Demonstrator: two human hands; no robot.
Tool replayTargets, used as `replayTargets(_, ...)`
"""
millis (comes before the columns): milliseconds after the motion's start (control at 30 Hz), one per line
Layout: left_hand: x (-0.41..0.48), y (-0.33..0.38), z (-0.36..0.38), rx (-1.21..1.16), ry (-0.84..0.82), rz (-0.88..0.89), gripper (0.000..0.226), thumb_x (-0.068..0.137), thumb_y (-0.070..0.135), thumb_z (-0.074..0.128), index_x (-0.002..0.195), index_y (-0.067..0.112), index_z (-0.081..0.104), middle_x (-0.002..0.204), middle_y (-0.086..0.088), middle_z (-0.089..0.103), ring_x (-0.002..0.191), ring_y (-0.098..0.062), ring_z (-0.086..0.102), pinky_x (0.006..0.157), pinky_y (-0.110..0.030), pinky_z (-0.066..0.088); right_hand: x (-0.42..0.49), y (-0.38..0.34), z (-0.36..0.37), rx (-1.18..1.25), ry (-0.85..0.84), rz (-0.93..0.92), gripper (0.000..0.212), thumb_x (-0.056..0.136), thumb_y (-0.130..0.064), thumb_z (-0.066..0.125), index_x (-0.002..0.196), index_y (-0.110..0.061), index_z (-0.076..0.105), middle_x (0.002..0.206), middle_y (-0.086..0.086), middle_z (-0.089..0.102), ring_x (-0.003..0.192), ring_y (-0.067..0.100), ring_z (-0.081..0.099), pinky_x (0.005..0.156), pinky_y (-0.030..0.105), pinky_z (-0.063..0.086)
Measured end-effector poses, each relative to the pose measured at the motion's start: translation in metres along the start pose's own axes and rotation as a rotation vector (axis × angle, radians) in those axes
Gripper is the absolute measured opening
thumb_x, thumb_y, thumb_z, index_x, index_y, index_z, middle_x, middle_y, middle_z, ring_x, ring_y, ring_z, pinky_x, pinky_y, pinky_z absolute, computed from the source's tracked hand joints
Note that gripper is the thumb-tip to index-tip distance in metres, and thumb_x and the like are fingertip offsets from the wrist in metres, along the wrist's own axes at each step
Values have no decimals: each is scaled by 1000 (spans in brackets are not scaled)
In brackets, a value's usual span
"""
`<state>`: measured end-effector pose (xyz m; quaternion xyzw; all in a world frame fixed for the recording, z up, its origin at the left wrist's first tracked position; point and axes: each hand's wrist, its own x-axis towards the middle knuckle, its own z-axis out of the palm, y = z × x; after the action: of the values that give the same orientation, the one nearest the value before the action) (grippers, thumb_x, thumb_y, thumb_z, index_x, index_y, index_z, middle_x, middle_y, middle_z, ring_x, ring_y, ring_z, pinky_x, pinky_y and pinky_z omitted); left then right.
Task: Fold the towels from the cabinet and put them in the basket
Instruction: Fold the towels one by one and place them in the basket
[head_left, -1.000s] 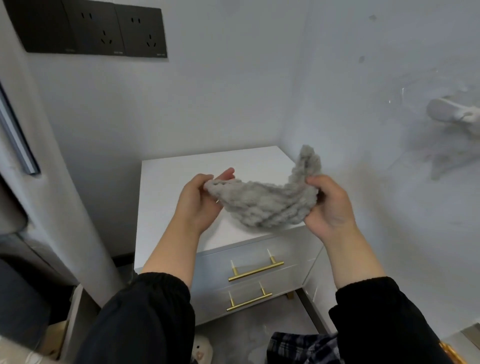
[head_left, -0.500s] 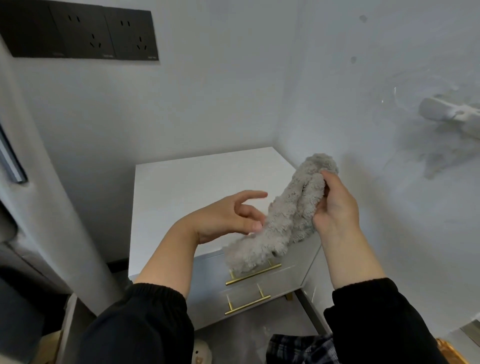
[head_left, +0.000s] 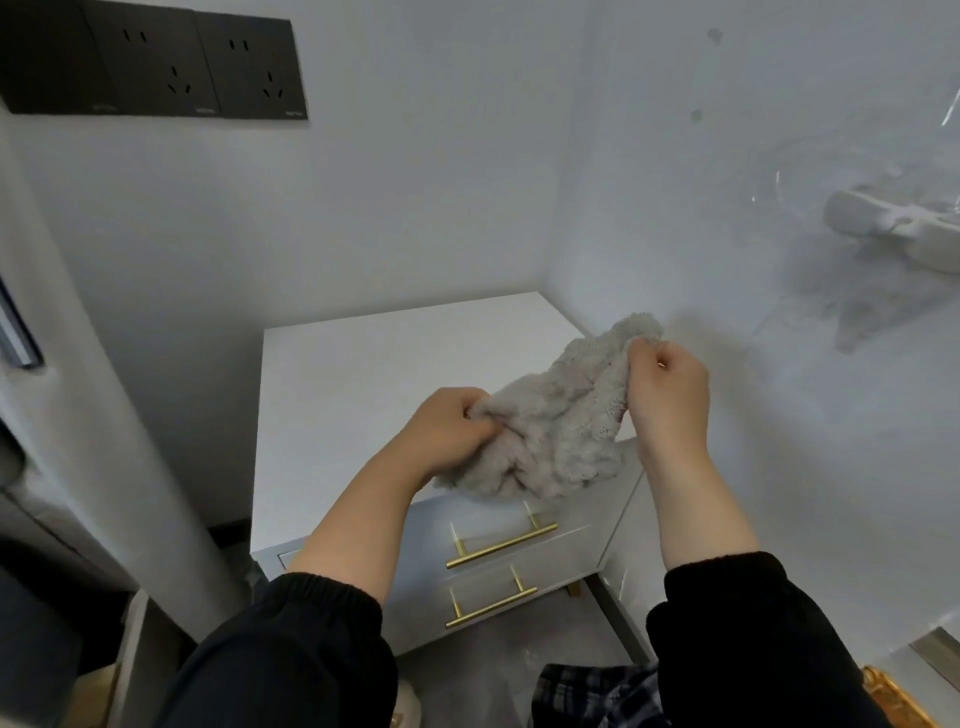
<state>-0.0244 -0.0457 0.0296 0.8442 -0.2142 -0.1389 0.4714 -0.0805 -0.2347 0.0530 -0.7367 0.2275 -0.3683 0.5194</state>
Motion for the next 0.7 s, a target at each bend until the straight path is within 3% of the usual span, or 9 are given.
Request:
replayTargets(67,2,-2,-6,-45,147,-30,13,87,11,54,85,3,64,81,-7,63,76,-20,56,67,-30,44,1,-1,-7,-339,-111,-111,40,91,-14,47,57,-15,26,54,0,27,51,15,23,46,26,22)
replayTargets(133,0,-3,-13,-251,92,-61,14,89,9,54,94,5,67,92,-9,70,88,-24,64,76,-33,52,2,-3,-11,-408,-295,-19,33,87,-13,51,59,-13,33,56,3,29,51,17,26,50,31,21)
replayTargets(267,-8,-2,-26,-766,-399,-106,23,83,2,64,106,4,66,100,-14,71,88,-23,70,73,-30,57,-6,-21,-32,18,-951,389,23,83,-18,64,64,-9,57,63,4,57,57,15,55,55,23,43)
replayTargets(333,-12,0,-30,-853,-548,-78,31,77,1,69,107,4,69,103,-15,70,90,-25,70,75,-33,58,-9,-32,-39,301,-1100,410,20,83,-14,62,64,-12,60,62,2,59,56,12,57,54,21,47)
replayTargets(367,-12,1,-30,-868,-538,-77,32,78,-1,69,109,5,68,104,-15,69,90,-25,70,75,-33,58,-8,-34,-39,387,-1055,422,18,82,-12,63,65,-12,58,61,1,57,53,11,56,52,20,46)
replayTargets(433,-8,-1,-32,-877,-378,-140,37,79,0,65,116,4,63,105,-16,68,87,-25,70,70,-33,59,-1,-23,-31,446,-752,476,10,80,-9,65,73,-12,59,67,4,60,53,11,58,52,20,50)
replayTargets(533,1,-13,-34,-536,82,-259,41,77,-5,69,115,9,63,103,-15,67,80,-24,67,70,-34,57,9,2,-21,197,-257,357,23,78,-2,71,96,-15,64,92,14,67,74,21,67,74,35,57)
replayTargets(600,5,-22,-36,-195,280,-241,42,73,-5,71,109,17,65,100,-11,62,78,-20,59,71,-30,52,11,10,-19,147,-181,333,41,77,3,71,112,-16,60,86,10,65,77,22,66,79,37,56)
replayTargets(700,9,-32,-37,132,361,-191,42,74,2,72,111,20,64,97,-4,54,82,-17,52,68,-25,40,12,15,-16,59,-165,263,47,78,5,70,120,-10,58,73,2,55,69,16,58,76,29,51)
